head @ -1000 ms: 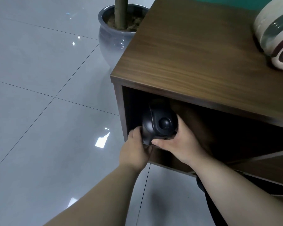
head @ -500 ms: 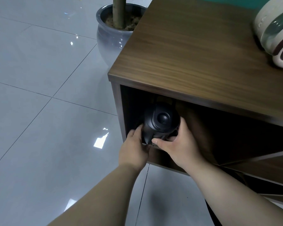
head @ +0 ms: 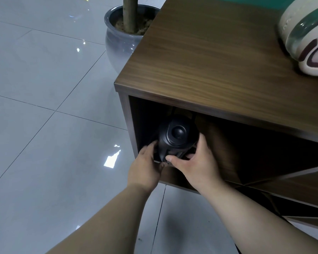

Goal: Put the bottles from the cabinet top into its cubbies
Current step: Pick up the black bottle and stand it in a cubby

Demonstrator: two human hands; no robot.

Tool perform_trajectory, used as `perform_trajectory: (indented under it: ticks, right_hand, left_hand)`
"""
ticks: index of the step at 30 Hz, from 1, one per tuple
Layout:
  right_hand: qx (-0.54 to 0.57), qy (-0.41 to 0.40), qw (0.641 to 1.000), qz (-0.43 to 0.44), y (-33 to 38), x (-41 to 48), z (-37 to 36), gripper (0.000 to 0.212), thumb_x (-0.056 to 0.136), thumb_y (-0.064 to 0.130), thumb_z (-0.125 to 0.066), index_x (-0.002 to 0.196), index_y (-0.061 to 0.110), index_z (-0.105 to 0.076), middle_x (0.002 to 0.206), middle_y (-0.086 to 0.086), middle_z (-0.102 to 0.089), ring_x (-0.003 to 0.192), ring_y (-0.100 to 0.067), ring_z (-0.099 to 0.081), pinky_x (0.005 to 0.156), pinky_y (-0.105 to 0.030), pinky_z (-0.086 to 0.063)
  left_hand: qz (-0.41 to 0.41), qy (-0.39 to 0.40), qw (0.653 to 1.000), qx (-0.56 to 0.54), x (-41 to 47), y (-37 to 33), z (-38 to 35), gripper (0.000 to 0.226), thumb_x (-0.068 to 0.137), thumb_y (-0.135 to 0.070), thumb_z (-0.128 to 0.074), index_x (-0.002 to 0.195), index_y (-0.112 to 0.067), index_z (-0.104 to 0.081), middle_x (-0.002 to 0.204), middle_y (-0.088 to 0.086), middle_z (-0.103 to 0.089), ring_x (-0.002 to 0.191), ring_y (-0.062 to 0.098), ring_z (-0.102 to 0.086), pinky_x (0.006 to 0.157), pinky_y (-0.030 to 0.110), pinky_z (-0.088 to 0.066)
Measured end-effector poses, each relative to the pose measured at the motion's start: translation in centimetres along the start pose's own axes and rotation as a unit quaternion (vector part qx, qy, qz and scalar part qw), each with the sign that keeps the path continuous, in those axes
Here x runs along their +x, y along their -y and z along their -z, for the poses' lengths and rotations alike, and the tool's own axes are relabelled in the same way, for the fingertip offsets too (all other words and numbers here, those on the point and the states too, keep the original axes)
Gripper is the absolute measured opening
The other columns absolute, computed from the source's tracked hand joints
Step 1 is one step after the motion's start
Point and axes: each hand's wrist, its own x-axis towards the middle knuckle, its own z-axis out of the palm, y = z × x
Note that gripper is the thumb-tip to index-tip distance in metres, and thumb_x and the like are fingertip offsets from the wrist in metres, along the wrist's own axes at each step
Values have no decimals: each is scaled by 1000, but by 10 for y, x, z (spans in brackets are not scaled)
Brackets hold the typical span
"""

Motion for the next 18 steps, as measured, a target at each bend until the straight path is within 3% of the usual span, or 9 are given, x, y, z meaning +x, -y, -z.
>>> perform_trajectory:
  ticks: [7, 9, 12, 15, 18]
  right_hand:
    - [-89, 70, 992, -51, 1, -6, 8, 117, 42, 66, -81, 142, 19, -40, 143, -10, -56, 126, -33, -61, 102, -48, -53]
    - [-123, 97, 986, -62, 0, -9, 12, 113, 54, 56, -86, 147, 21, -33, 147, -11, -52, 131, -33, -57, 105, -47, -50]
    - [-184, 151, 969, -73, 2, -16, 26, 115, 76, 41, -83, 161, 25, -8, 163, -10, -36, 143, -30, -45, 113, -40, -43]
    - [-208, 181, 956, -98, 9, -28, 45, 114, 87, 40, -76, 163, 24, 8, 171, -10, -20, 151, -28, -36, 117, -34, -36]
    - [-189, 180, 960, -101, 18, -47, 66, 98, 92, 42, -69, 164, 25, -5, 170, -8, -25, 150, -27, -37, 116, -31, -35]
  left_hand:
    - [-6, 21, 1000, 11, -3, 1, 9, 78, 86, -43, -77, 153, -29, -40, 139, -5, -56, 122, 18, -60, 90, 32, -51]
    - [-12, 38, 999, 30, -10, -2, 14, 80, 87, -43, -76, 155, -29, -36, 141, -6, -53, 124, 18, -59, 92, 32, -51]
    - [0, 62, 997, 50, -27, -10, 23, 81, 91, -41, -71, 159, -27, -29, 146, -6, -45, 128, 19, -56, 95, 32, -49]
    - [72, 75, 993, 57, -36, -25, 32, 63, 90, -40, -68, 147, -26, -45, 141, 0, -48, 120, 25, -61, 93, 36, -53]
    - [146, 141, 979, 12, -43, -48, 48, 48, 82, -43, -64, 126, -23, -63, 123, 8, -65, 108, 33, -67, 85, 41, -57]
